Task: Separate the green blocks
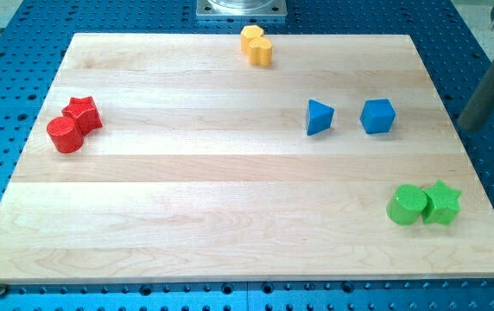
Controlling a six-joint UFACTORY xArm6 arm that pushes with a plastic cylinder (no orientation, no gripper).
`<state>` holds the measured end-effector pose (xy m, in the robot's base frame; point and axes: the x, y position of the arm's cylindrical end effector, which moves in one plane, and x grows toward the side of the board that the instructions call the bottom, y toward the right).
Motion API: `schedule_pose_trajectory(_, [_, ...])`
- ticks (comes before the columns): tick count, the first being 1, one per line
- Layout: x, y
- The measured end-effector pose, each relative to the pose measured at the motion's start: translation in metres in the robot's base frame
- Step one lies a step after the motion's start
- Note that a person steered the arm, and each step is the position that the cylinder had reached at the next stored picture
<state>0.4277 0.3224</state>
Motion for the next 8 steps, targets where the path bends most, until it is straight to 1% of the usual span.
schedule_pose_trajectory(1, [0.032,0.000])
schedule_pose_trajectory(2, [0.062,-0.014])
schedule_pose_trajectory(3, [0.071,-0.045])
schedule_pose_trajectory(4, [0.099,-0.040])
schedule_pose_trajectory(5, [0.135,-0.069])
schedule_pose_trajectory(6, [0.138,-0.165])
schedule_pose_trajectory(7, [0.134,-0.244])
schedule_pose_trajectory(8, [0.179,-0.184])
